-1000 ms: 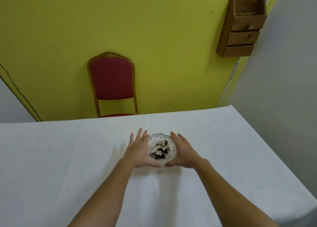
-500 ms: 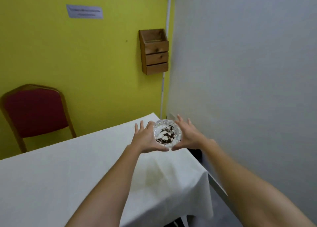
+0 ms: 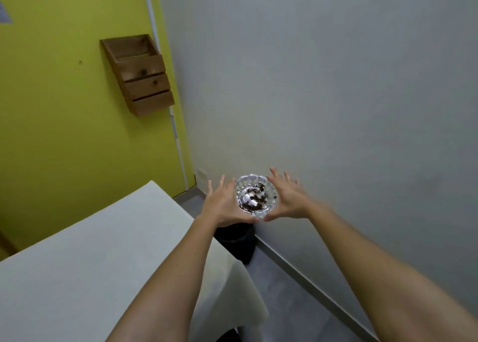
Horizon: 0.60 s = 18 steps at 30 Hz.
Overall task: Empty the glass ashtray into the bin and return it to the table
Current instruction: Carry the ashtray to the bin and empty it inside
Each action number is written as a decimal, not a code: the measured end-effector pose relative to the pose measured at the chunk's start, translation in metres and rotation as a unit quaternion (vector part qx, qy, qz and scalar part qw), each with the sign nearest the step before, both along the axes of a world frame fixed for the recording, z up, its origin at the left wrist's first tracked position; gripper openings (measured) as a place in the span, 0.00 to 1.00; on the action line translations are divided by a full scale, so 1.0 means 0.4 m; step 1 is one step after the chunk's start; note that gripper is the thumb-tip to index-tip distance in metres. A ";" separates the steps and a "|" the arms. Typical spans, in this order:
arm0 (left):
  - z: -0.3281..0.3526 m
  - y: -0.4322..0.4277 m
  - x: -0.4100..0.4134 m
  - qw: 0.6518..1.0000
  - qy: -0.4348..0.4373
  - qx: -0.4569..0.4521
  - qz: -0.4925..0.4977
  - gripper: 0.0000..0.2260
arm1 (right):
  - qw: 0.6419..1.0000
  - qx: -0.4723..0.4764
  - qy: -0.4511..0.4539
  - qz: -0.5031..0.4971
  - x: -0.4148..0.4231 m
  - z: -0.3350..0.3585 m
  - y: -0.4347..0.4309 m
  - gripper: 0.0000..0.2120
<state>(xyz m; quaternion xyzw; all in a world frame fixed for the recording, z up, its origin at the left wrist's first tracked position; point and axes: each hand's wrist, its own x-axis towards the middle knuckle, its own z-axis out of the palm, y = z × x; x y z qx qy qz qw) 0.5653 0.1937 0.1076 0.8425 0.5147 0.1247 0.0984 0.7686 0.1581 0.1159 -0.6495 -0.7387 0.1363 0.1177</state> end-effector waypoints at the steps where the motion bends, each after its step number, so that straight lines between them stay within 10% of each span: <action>1: -0.012 0.018 0.016 1.000 0.007 -0.002 -0.004 0.57 | 1.000 -0.005 0.003 0.000 0.014 -0.009 0.011 0.59; 18: -0.078 0.427 0.108 0.998 -0.018 -0.049 0.039 0.58 | 0.998 -0.036 0.015 0.045 0.113 -0.082 0.489 0.60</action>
